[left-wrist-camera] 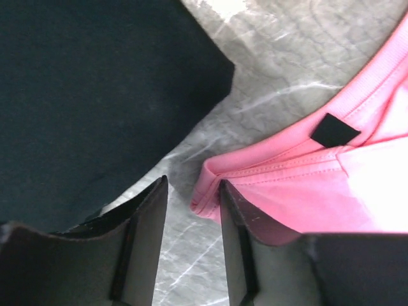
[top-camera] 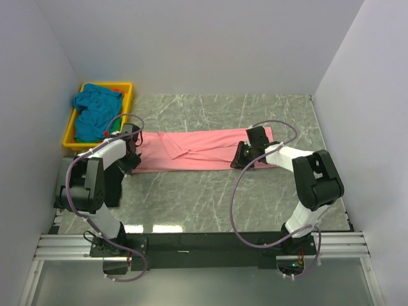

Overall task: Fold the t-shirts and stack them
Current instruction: Fold the tshirt

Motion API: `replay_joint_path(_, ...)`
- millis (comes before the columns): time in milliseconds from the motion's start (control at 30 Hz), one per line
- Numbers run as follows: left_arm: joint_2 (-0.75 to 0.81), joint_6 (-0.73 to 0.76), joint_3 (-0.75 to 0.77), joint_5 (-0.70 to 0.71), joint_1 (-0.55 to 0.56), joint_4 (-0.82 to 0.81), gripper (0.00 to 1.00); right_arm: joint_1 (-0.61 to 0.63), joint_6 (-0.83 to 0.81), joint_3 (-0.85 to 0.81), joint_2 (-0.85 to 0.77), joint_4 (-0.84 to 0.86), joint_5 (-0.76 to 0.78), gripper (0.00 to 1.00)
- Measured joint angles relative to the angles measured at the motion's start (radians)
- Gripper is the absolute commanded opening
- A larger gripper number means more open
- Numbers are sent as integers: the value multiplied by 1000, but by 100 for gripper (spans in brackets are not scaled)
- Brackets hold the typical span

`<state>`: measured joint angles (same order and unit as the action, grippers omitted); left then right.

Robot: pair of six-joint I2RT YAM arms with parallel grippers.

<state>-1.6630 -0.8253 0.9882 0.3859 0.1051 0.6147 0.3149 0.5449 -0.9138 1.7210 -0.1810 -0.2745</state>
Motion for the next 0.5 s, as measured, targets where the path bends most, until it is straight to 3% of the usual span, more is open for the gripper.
replay_joint_path(267,14,25,2,27,0,32,66,3,-60,-2,-54,-167,69,35)
replay_joint_path(500,140,38,22,10,15,76,89,130,-142,-79,-64,-214,117,34)
